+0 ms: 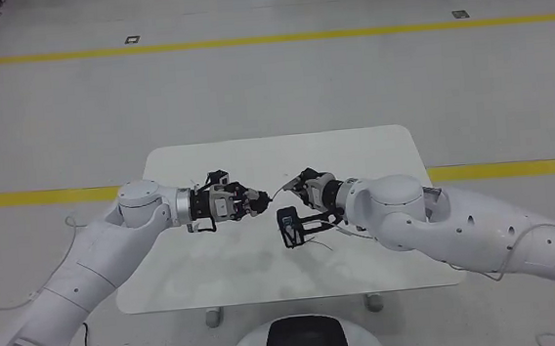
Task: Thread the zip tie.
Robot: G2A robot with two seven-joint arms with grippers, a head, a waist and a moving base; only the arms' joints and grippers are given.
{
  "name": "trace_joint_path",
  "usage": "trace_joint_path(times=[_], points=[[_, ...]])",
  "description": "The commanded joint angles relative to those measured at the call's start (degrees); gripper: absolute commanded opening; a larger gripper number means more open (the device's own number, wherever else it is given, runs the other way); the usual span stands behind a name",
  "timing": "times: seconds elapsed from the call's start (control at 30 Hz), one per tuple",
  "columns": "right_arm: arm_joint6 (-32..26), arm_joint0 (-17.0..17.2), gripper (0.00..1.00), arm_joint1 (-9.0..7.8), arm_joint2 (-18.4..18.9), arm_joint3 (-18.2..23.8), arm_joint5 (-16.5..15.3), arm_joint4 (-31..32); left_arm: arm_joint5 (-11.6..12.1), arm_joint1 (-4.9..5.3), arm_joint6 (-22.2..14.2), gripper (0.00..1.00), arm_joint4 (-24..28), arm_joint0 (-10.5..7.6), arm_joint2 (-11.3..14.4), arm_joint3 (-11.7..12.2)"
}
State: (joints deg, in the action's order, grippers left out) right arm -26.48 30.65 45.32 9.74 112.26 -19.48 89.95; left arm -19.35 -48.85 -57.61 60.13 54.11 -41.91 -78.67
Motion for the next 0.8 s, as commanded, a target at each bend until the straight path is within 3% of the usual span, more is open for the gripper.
trace_joint_path(times=[0.0,0.77], points=[[-0.07,-0.03,0.0,0.0,0.0,0.01,0.0,0.0,-0.06,-0.06,-0.07,0.0,-0.11,0.06,-0.12,0.09],[-0.05,0.32,0.0,0.32,0.0,-0.16,0.0,0.0,-0.13,-0.51,-1.14,0.0,-1.16,0.4,-0.9,0.83]])
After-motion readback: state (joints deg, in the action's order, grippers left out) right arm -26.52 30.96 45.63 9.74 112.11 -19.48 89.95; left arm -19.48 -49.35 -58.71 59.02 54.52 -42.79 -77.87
